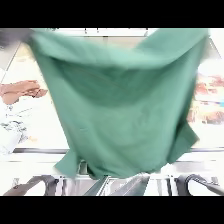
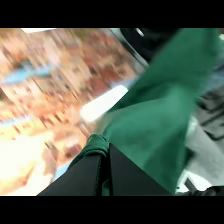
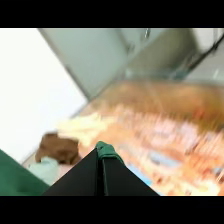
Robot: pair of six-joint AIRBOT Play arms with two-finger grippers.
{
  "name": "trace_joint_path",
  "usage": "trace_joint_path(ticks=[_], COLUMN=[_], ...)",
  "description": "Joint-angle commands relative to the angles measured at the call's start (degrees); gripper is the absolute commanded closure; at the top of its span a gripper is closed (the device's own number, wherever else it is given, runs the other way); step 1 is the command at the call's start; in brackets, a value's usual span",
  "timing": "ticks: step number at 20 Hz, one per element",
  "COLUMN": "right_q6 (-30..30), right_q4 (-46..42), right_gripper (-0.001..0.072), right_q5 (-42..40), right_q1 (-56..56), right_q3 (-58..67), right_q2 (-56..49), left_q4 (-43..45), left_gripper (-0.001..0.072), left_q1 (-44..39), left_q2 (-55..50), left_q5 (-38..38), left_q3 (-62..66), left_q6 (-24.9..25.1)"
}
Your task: Fold the shirts.
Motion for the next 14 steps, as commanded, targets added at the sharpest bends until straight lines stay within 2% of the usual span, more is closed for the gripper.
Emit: trace_joint_path(ticks=[1,3,4,5,6,7,9,10,11,14], right_q6=[-3.4,-3.5,-3.4,-3.4,-3.1,-0.7,4.9,7.9,10.8,14.8], right_q4=[-2.0,-1.6,-1.8,-2.3,-3.5,-5.9,-14.1,-18.4,-21.5,-22.8], right_gripper=[0.0693,0.0689,0.0565,0.0352,0.0322,0.0323,0.0333,0.0381,0.0392,0.0391], right_q5=[-6.5,-6.5,-5.0,-2.6,0.3,2.5,7.3,11.0,14.9,22.3], right_q1=[9.2,9.2,8.7,7.9,6.4,4.8,0.4,-2.1,-4.5,-10.7], right_q3=[1.0,5.6,8.1,10.0,11.3,12.2,12.3,12.2,11.8,4.0], right_q2=[-22.2,-31.8,-34.3,-35.4,-35.2,-34.6,-32.0,-31.0,-30.4,-27.6], left_q4=[0.9,0.6,-0.1,-1.2,-1.1,-1.2,-0.9,-0.5,0.0,7.5], left_gripper=[0.0683,0.0683,0.0681,0.0567,0.0263,-0.0013,-0.0008,-0.0008,-0.0008,-0.0008], left_q1=[-4.7,-2.0,-0.1,1.6,3.3,4.9,7.3,8.3,9.0,8.6], left_q2=[-13.7,-21.5,-24.8,-27.3,-29.6,-31.6,-34.1,-35.0,-35.7,-36.1], left_q5=[-13.0,-16.1,-15.4,-14.0,-11.8,-9.3,-4.9,-2.4,-0.9,-1.4], left_q3=[-13.3,-13.5,-12.3,-10.8,-8.6,-6.0,-1.9,-0.1,1.1,2.3], left_q6=[4.6,7.7,7.6,7.6,7.6,6.8,4.5,3.0,1.7,-0.7])
